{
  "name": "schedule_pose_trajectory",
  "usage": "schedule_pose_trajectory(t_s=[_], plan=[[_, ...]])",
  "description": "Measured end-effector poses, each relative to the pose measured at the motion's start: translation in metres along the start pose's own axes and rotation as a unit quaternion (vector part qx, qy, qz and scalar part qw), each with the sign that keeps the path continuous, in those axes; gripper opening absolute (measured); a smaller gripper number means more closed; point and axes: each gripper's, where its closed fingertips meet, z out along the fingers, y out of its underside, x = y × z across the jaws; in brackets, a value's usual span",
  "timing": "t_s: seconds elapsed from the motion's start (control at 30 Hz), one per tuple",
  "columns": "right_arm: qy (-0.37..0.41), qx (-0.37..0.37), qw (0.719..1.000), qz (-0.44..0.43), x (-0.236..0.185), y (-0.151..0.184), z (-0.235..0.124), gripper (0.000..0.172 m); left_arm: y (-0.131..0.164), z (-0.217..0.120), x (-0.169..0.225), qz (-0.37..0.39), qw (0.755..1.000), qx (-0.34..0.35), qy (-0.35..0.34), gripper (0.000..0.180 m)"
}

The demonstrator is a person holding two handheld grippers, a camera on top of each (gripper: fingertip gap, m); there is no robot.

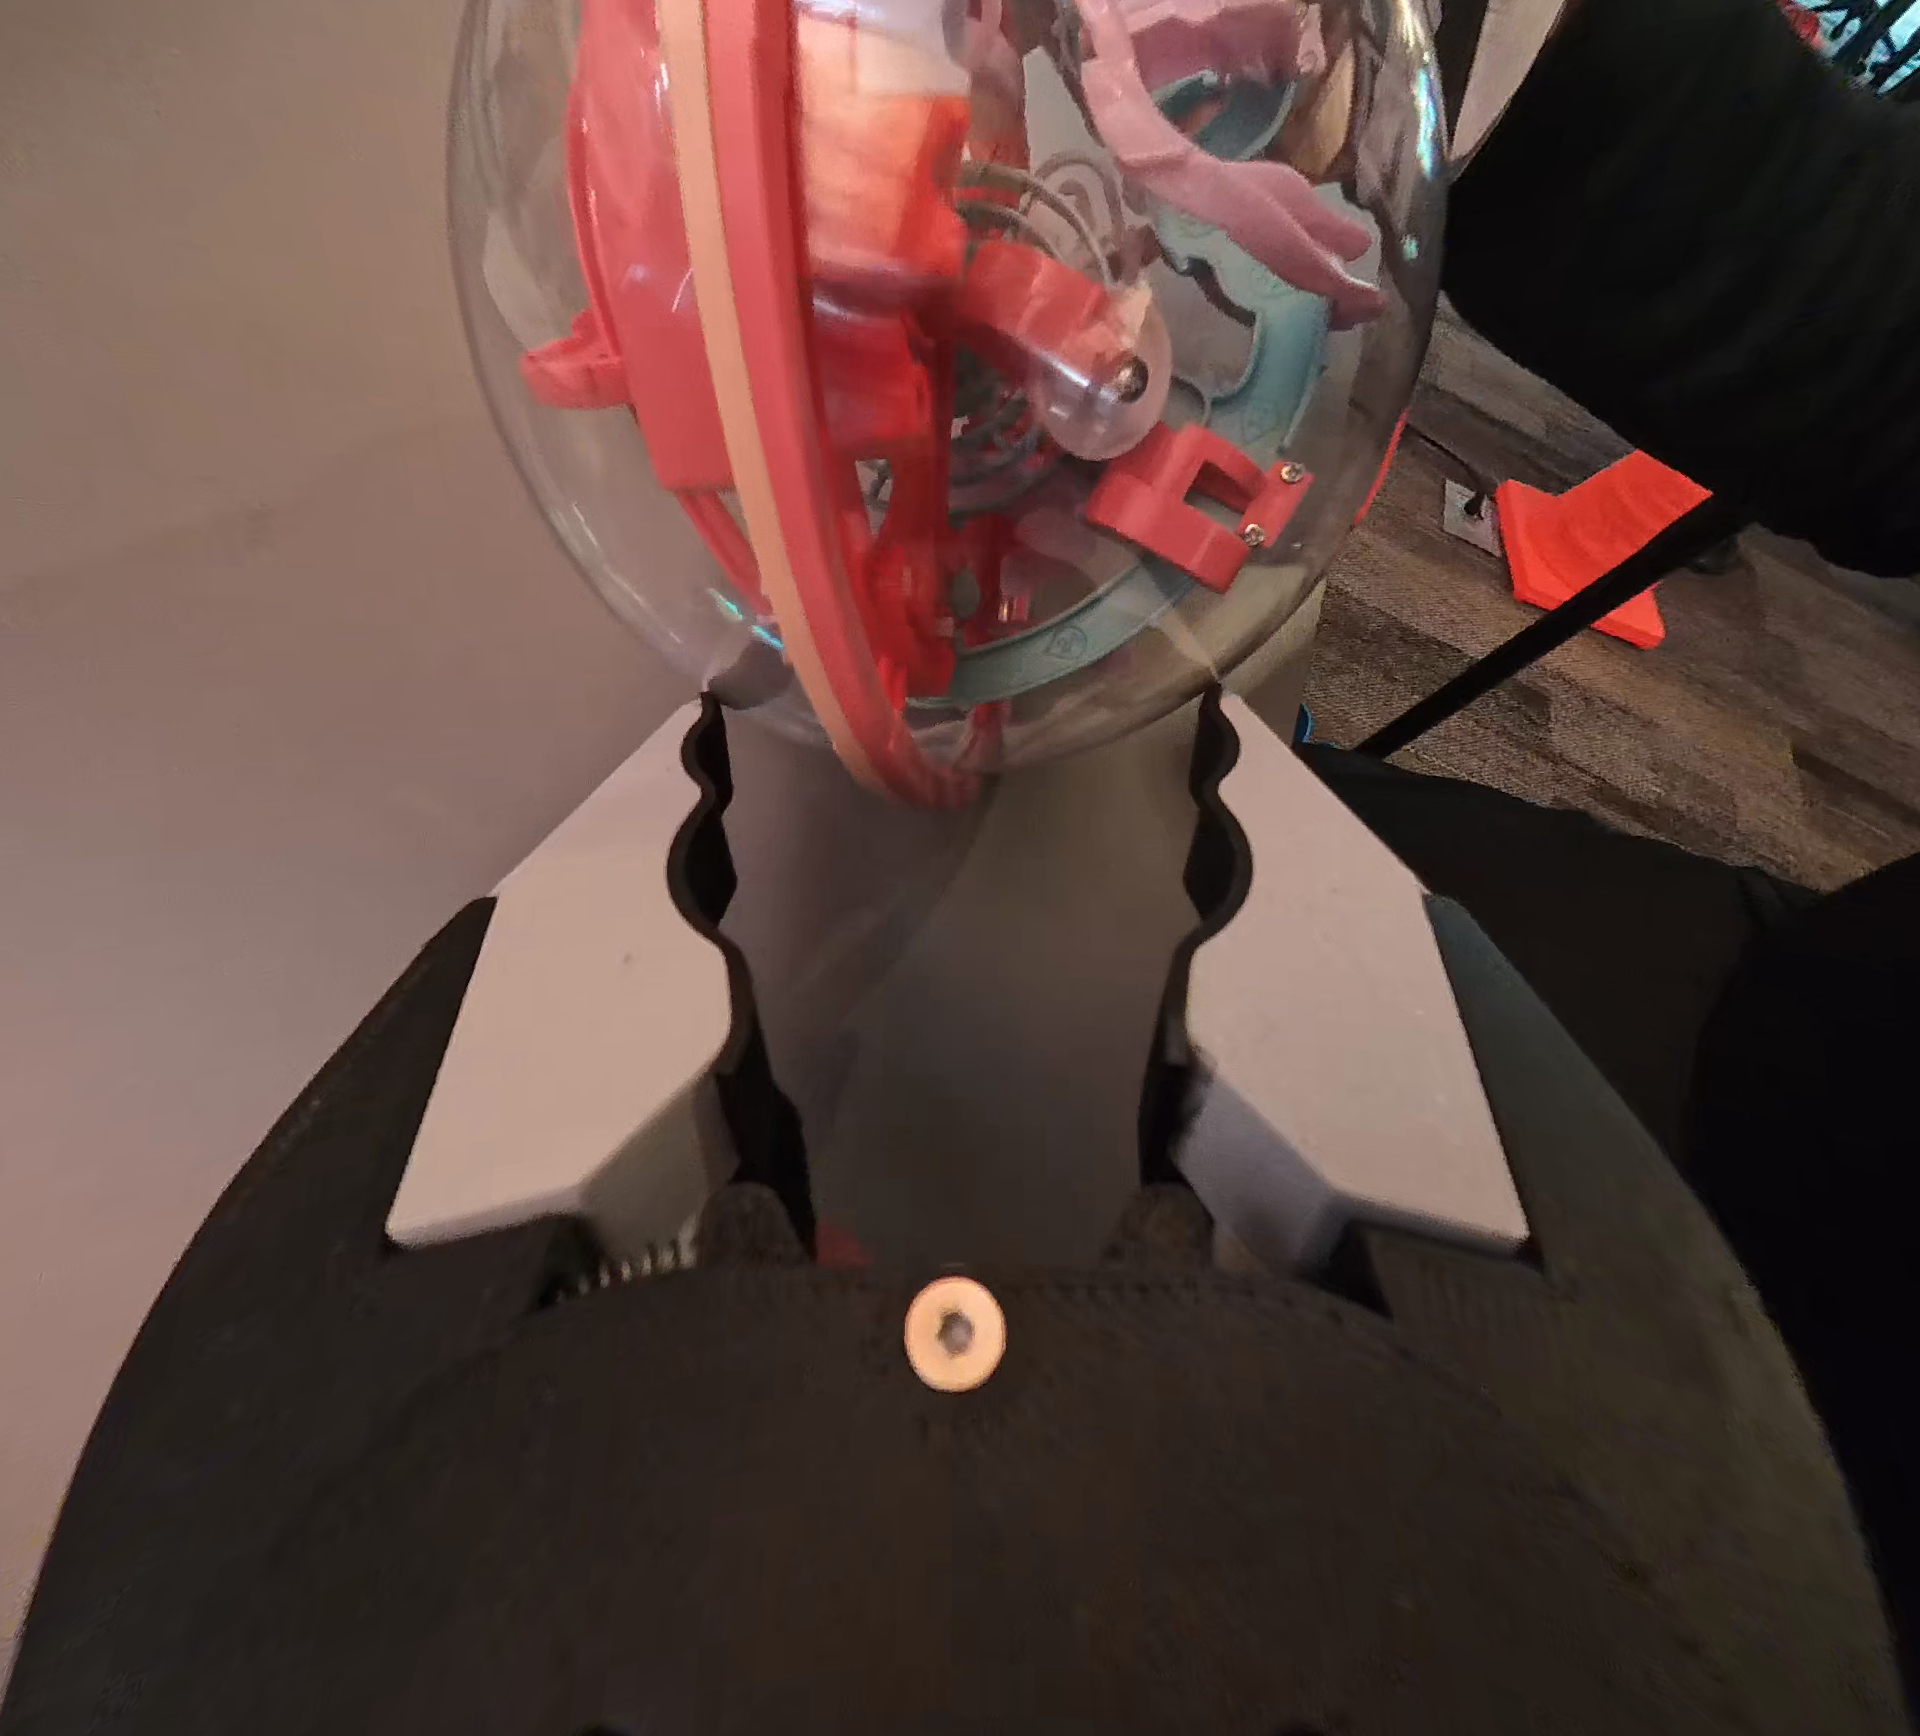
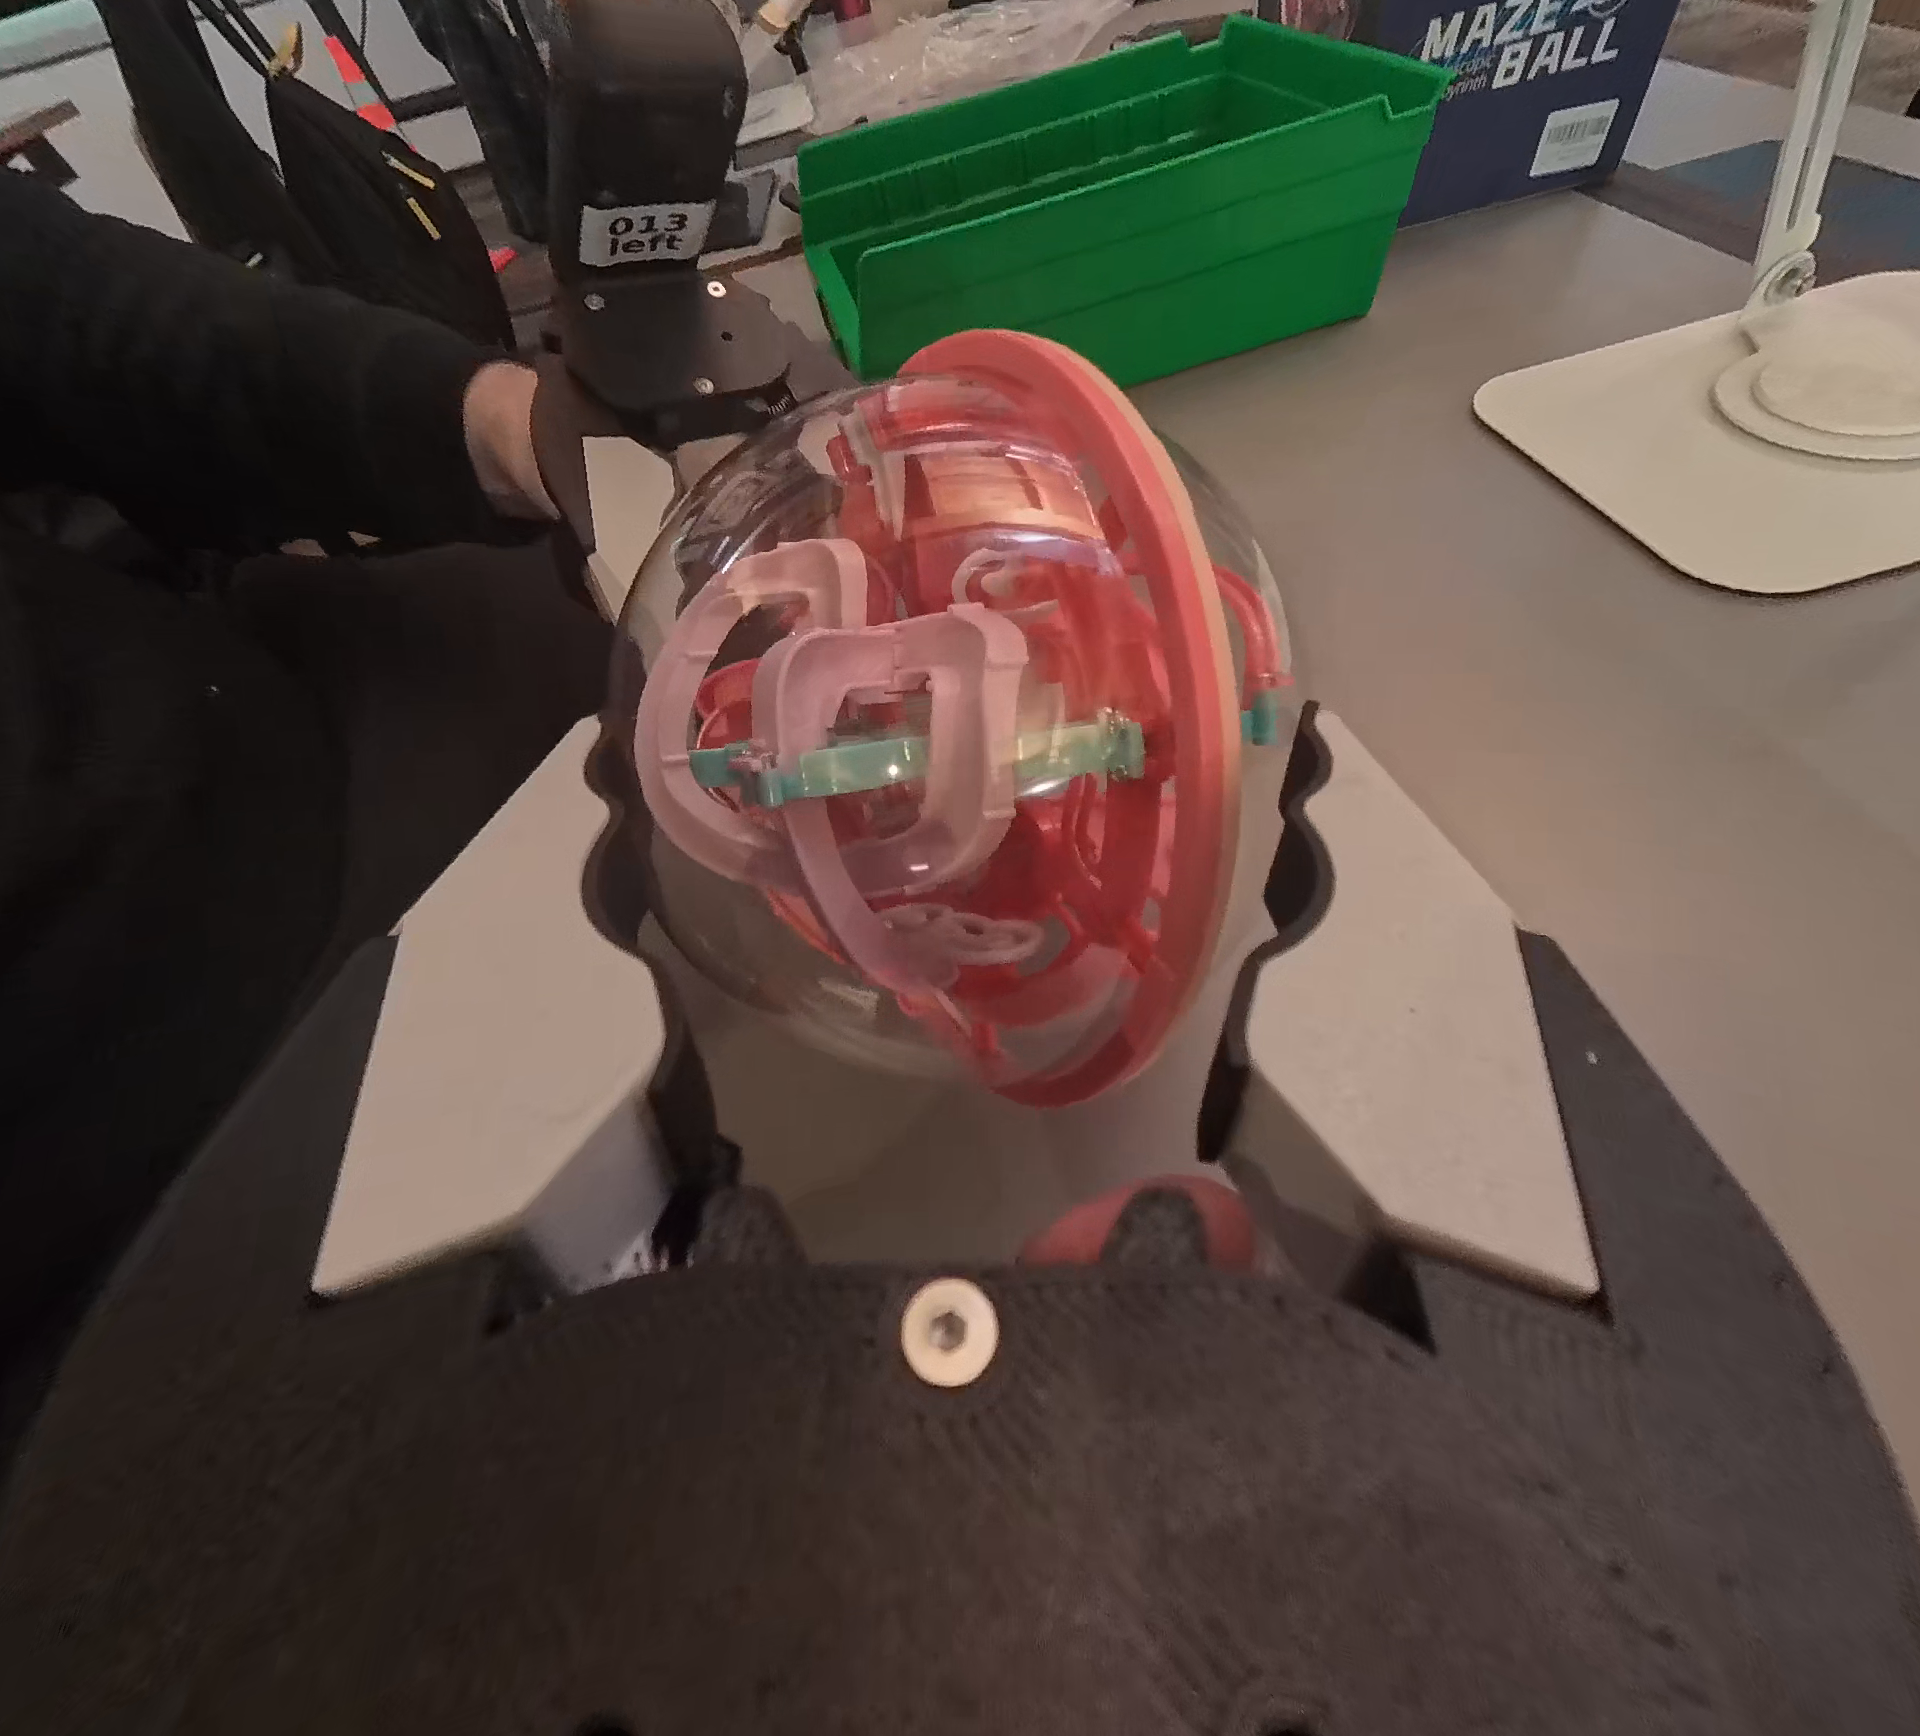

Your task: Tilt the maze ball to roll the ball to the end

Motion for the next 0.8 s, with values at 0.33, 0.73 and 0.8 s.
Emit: schedule_pose_trajectory(t_s=[0.33,0.73,0.8], plan=[[0.009,0.022,0.999,-0.034,-0.005,0.003,-0.01,0.123,-0.008,0.0,0.004,0.059,0.997,0.007,-0.044,0.085],[0.028,0.055,0.991,-0.116,-0.019,-0.017,-0.017,0.124,-0.026,-0.011,0.008,0.13,0.987,0.021,-0.091,0.084],[0.03,0.067,0.988,-0.135,-0.023,-0.024,-0.02,0.124,-0.032,-0.014,0.01,0.142,0.985,0.026,-0.098,0.084]])
